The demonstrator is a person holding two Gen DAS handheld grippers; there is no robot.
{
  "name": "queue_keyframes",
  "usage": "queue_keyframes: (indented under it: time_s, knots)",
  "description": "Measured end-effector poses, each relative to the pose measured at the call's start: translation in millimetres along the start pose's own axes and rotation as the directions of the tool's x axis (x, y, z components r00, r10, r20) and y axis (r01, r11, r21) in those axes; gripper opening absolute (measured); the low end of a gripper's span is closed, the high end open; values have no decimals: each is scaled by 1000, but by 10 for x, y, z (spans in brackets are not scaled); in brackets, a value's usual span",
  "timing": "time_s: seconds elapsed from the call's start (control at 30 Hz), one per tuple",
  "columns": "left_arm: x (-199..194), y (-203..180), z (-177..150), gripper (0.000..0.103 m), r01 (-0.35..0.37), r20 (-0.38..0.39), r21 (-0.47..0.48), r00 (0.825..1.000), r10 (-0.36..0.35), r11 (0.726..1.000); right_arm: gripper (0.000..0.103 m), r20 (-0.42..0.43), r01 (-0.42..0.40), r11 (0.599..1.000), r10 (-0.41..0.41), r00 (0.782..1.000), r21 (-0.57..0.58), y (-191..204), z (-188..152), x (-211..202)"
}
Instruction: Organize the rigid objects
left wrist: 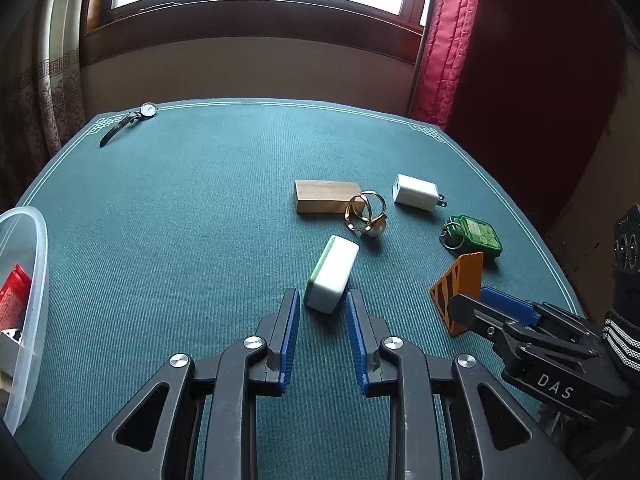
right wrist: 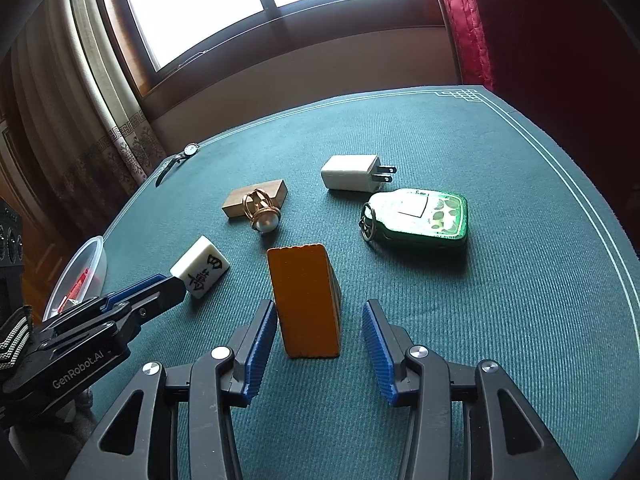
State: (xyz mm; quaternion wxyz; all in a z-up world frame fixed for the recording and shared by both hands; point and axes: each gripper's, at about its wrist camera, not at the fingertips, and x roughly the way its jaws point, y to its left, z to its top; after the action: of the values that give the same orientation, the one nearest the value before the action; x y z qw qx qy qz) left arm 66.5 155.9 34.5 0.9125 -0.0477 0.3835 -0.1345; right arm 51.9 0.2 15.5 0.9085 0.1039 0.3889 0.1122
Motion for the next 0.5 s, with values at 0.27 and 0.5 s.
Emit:
queue_keyframes:
  time_s: [0.27,0.5]
  knots:
    - [212,-72,124,30,5,-25,24,1000,-4,1000,49,0,-3,1000,3,1000,-1,5,-7,-1]
    - [338,-60,153,24,22,-40,14,999,-22,1000,50,0,-2,1000,2,1000,0,3,-9,-5]
